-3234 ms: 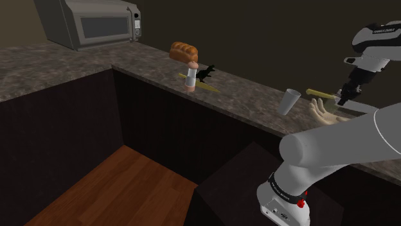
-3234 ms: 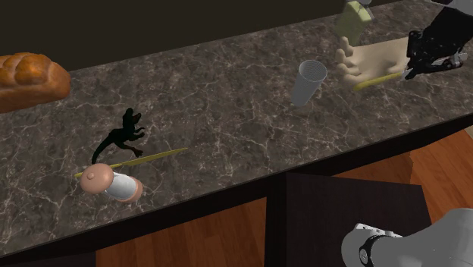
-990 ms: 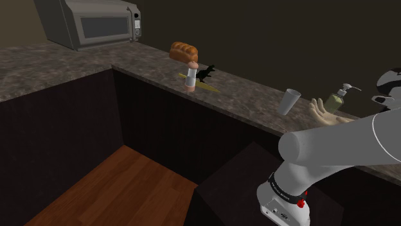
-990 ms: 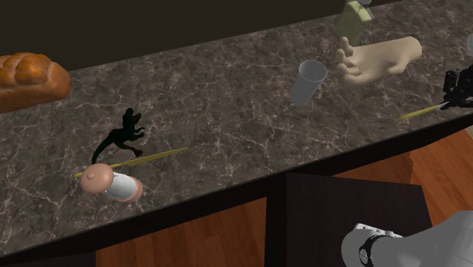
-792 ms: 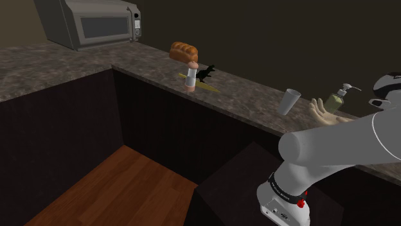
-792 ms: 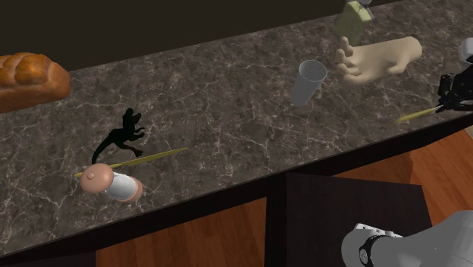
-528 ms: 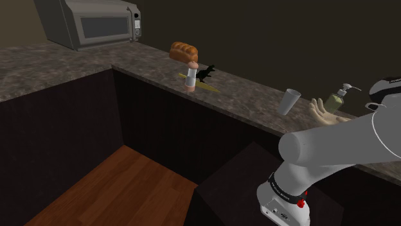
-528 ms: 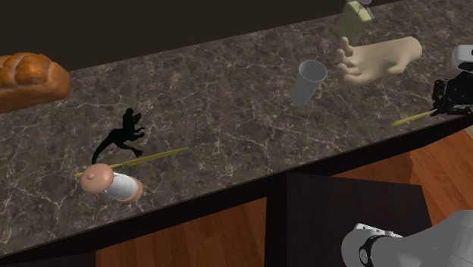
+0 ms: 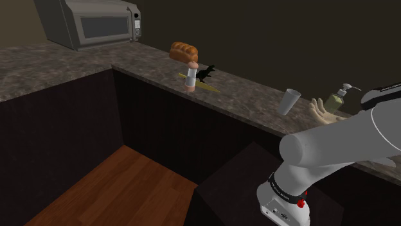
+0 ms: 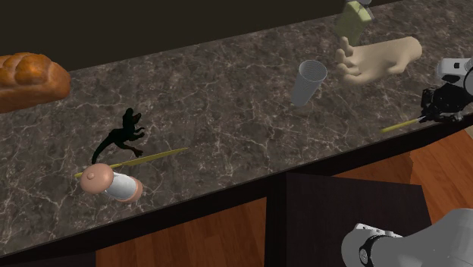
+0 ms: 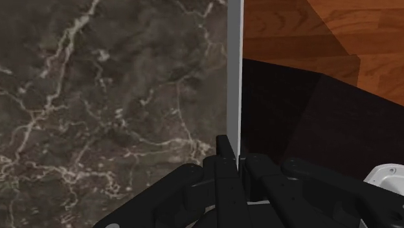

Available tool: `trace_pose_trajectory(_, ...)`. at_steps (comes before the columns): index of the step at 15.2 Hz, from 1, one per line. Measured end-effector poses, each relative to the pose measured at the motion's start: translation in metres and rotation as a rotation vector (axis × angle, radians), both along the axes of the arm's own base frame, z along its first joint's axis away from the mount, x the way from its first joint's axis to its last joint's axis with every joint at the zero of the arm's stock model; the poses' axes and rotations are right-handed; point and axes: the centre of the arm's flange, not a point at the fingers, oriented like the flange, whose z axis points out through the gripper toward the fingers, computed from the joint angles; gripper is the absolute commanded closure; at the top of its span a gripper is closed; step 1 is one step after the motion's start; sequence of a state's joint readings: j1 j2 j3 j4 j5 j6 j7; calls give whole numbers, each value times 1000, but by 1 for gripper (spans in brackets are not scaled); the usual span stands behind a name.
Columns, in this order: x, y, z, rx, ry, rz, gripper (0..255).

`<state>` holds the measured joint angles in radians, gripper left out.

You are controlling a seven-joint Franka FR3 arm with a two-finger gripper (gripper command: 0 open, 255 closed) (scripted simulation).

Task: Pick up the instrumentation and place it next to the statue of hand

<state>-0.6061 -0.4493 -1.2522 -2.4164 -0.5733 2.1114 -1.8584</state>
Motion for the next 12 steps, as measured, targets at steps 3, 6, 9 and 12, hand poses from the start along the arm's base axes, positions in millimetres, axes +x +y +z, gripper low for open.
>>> trace_pose_trajectory(3, 0, 0, -6, -1, 0, 0, 255)
trace_pose_trajectory(6, 0, 0, -7, -1, 0, 0, 255)
trace_pose_trajectory(9, 0, 0, -7, -1, 0, 0, 0)
trace_pose_trajectory(12, 0, 0, -7, -1, 0, 0, 0)
